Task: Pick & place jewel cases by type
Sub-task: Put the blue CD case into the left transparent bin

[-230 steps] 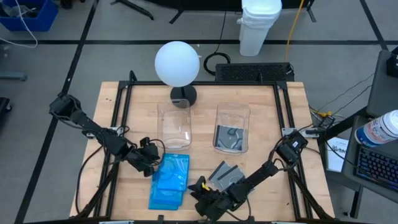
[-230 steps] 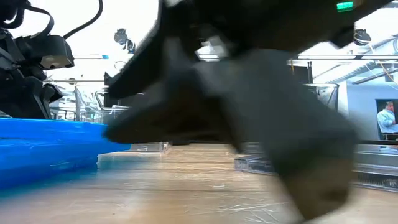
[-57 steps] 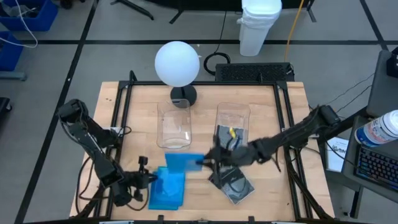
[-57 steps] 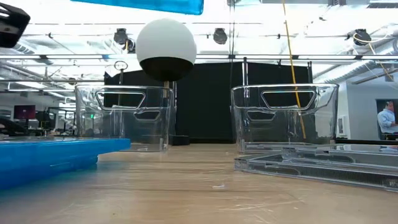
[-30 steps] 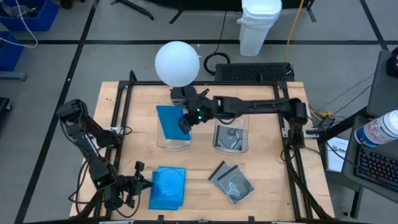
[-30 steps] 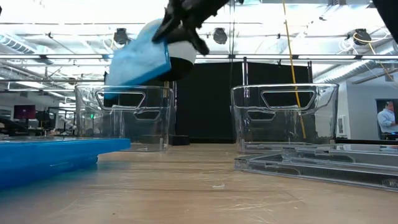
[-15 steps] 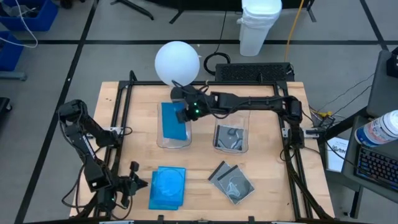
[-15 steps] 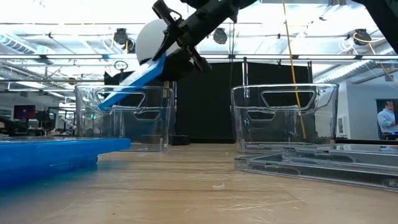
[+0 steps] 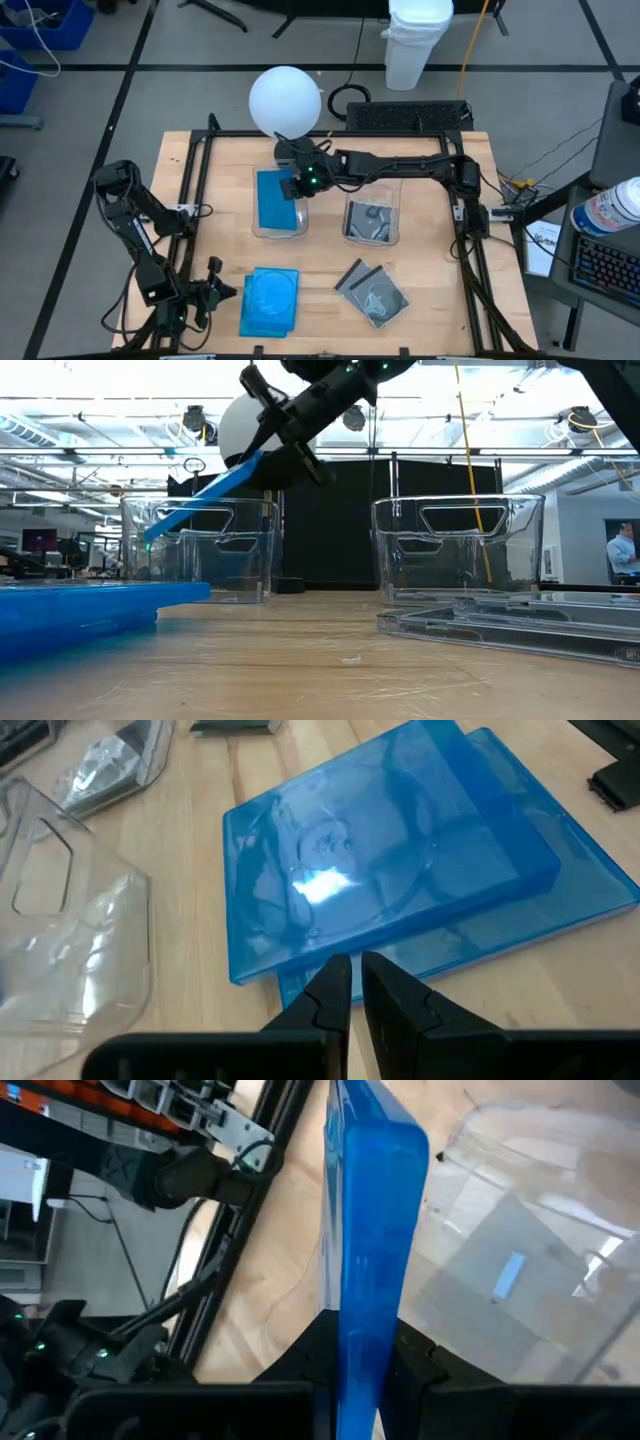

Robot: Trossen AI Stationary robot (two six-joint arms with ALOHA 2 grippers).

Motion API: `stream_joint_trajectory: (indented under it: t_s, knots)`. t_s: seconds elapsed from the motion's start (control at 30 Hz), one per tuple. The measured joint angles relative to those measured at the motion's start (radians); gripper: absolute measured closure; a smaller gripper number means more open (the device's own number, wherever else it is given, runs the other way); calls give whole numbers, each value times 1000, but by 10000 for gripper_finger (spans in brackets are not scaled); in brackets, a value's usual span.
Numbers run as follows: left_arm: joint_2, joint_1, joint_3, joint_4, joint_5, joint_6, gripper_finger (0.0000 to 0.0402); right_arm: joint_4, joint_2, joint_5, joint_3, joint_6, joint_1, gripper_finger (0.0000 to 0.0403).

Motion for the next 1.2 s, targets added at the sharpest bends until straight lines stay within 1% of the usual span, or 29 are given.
stream_joint_trajectory:
  t_s: [0.07, 0.13, 0.3, 0.37, 0.43, 0.67, 0.97, 1.07, 1.2]
  knots:
    - [0, 0, 0, 0, -1, 0, 364, -20, 6, -17, -2, -8, 0, 375]
    - [0, 0, 0, 0, -1, 1, 364, 3, 21, -12, 0, -9, 0, 374]
    - [0, 0, 0, 0, -1, 7, 364, -1, 48, -16, 0, -11, 0, 369]
    - [0, 0, 0, 0, -2, 5, 364, -32, 51, -11, -2, -23, 0, 372]
    - [0, 0, 0, 0, -2, 3, 364, 10, 68, 5, 2, -27, 1, 374]
    - [0, 0, 0, 0, -1, -14, 364, 9, 109, -28, -2, -40, 6, 361]
    - [0, 0, 0, 0, -1, -20, 364, 47, 124, -48, -13, -69, 8, 363]
    - [0, 0, 0, 0, -1, -22, 364, 43, 124, -49, -13, -83, 8, 354]
    - [0, 0, 0, 0, -1, -24, 364, 39, 125, -60, -13, -108, 9, 328]
